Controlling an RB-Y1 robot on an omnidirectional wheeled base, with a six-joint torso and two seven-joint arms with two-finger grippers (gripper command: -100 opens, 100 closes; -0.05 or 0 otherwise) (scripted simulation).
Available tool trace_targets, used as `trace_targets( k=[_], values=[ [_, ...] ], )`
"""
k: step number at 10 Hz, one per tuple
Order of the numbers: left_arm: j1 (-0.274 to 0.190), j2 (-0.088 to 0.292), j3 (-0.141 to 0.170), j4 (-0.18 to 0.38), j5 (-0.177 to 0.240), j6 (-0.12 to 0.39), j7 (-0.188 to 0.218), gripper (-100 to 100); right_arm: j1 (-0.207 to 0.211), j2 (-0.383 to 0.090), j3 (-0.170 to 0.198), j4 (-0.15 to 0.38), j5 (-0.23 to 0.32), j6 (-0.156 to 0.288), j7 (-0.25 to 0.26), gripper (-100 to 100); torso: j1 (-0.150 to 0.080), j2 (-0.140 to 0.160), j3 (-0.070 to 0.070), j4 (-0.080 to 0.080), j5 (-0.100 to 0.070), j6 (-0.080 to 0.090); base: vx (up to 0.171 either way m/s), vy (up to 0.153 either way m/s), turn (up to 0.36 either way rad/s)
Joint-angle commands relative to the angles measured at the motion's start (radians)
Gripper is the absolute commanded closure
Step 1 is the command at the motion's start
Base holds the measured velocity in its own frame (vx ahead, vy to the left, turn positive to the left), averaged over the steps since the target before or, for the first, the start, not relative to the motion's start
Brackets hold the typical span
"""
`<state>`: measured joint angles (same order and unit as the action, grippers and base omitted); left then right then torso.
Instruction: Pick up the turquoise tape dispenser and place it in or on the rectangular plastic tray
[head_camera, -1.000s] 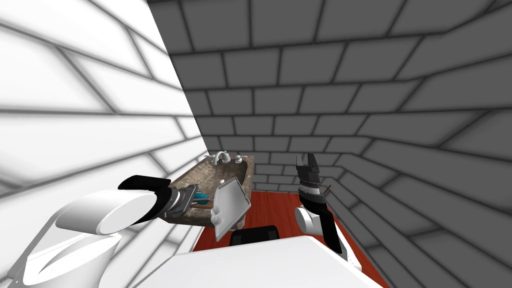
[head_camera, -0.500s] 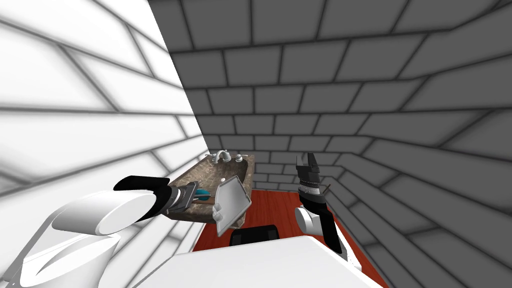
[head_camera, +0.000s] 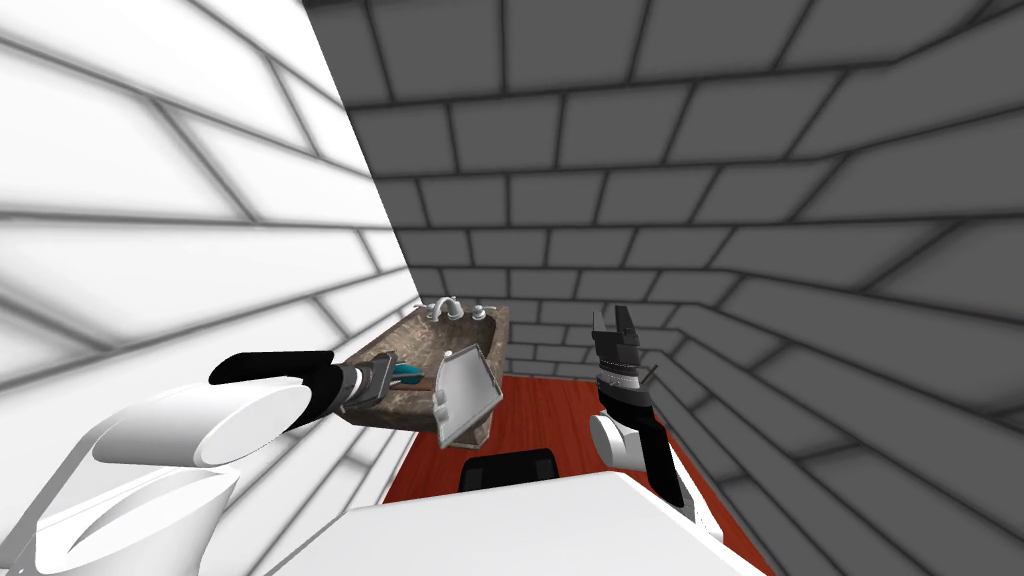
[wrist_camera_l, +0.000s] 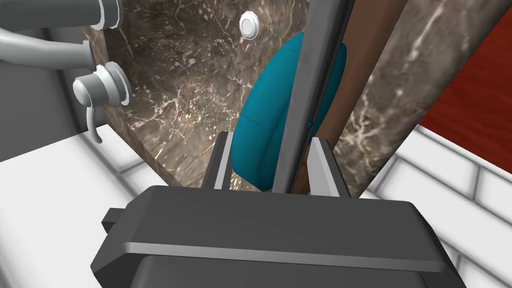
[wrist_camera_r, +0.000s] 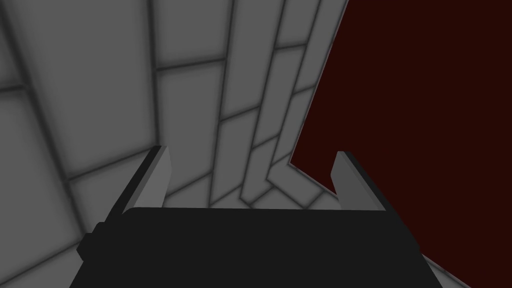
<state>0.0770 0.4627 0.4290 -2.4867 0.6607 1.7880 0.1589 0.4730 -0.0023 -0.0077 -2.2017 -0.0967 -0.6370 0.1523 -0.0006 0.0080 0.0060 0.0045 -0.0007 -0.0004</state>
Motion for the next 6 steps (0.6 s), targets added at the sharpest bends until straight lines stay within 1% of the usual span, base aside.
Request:
trace_targets(
  k=[1, 2, 3, 4, 6],
  values=[
    [-0.019, -0.005, 0.002, 0.001, -0.028, -0.05, 0.017, 100, 0.0, 0.0, 0.0, 0.0, 0.0, 0.0, 0.0, 0, 0.0, 0.0, 0.0, 0.0, 0.0, 0.0, -0.106, -0.031, 0.025],
    [-0.019, -0.005, 0.002, 0.001, -0.028, -0.068, 0.017, 100, 0.0, 0.0, 0.0, 0.0, 0.0, 0.0, 0.0, 0, -0.001, 0.003, 0.002, 0.001, -0.001, 0.0, -0.077, -0.021, 0.011],
    [-0.026, -0.01, 0.007, 0.001, -0.046, -0.095, 0.026, 100, 0.0, 0.0, 0.0, 0.0, 0.0, 0.0, 0.0, 0, -0.001, 0.002, 0.002, 0.001, -0.001, 0.0, -0.064, -0.01, 0.007],
    [-0.026, -0.01, 0.007, 0.001, -0.046, -0.11, 0.026, 100, 0.0, 0.0, 0.0, 0.0, 0.0, 0.0, 0.0, 0, -0.001, 0.002, 0.002, 0.002, 0.0, 0.0, -0.05, -0.007, 0.006],
    [-0.043, -0.021, 0.017, 0.001, -0.085, -0.178, 0.043, 100, 0.0, 0.0, 0.0, 0.0, 0.0, 0.0, 0.0, 0, -0.001, 0.002, 0.002, 0.002, -0.001, 0.0, -0.085, -0.017, 0.013]
  ],
)
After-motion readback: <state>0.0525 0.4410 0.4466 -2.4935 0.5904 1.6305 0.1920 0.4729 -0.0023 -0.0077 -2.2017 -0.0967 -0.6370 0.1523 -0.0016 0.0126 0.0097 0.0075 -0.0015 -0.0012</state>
